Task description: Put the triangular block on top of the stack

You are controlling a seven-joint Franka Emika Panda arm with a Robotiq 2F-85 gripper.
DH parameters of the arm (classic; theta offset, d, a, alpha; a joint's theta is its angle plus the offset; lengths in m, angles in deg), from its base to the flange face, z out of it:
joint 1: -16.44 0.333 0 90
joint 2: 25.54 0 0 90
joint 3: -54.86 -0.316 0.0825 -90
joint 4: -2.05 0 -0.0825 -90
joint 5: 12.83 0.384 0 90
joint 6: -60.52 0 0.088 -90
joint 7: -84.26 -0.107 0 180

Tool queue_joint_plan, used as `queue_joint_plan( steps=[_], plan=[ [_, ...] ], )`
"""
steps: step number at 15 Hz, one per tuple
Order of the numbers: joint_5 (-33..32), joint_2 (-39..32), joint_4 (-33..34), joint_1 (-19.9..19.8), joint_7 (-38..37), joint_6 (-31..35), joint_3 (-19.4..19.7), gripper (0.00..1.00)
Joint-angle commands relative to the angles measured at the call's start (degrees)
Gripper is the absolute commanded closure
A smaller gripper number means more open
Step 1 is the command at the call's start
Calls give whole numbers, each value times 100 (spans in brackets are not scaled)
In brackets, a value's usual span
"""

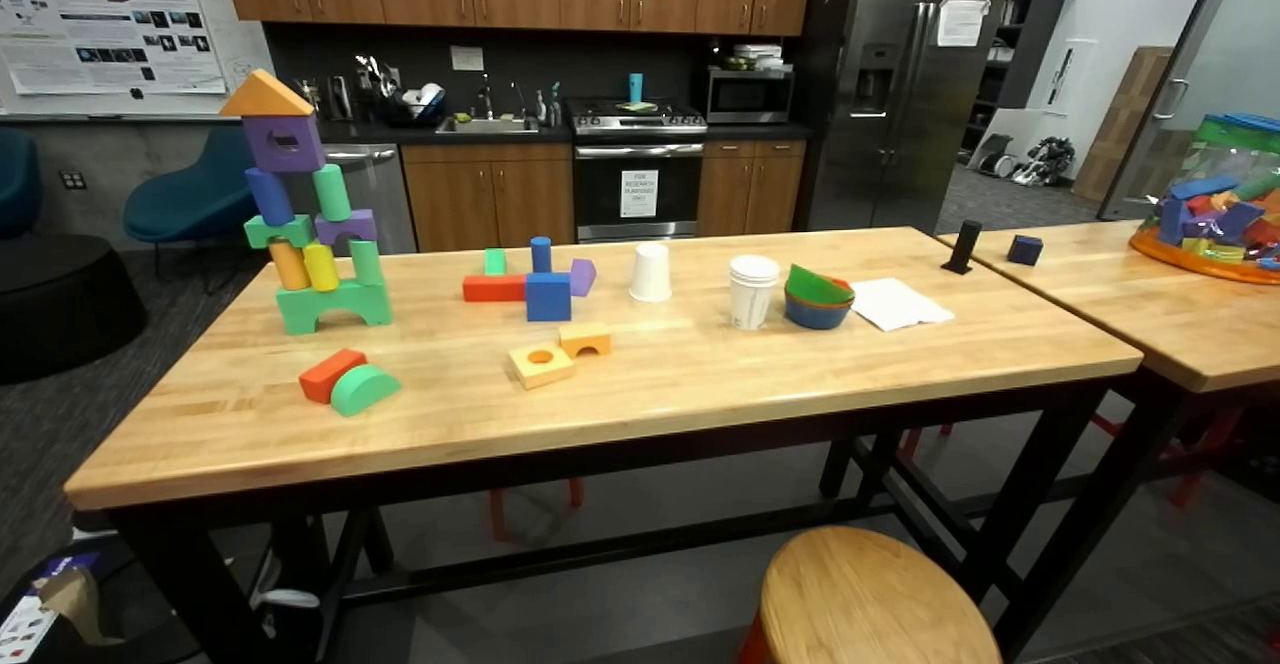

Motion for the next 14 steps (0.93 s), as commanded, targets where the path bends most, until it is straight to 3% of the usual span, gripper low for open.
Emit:
queue_joint_plan(
  steps=[1, 4, 14],
  plan=[
    [95, -75, 52, -13, -10, -38, 10, 0],
    [207, 176, -471, -8, -31, -48, 0, 0],
    [-62, 2282, -3546, 220, 919, -315, 24, 0]
  ],
)
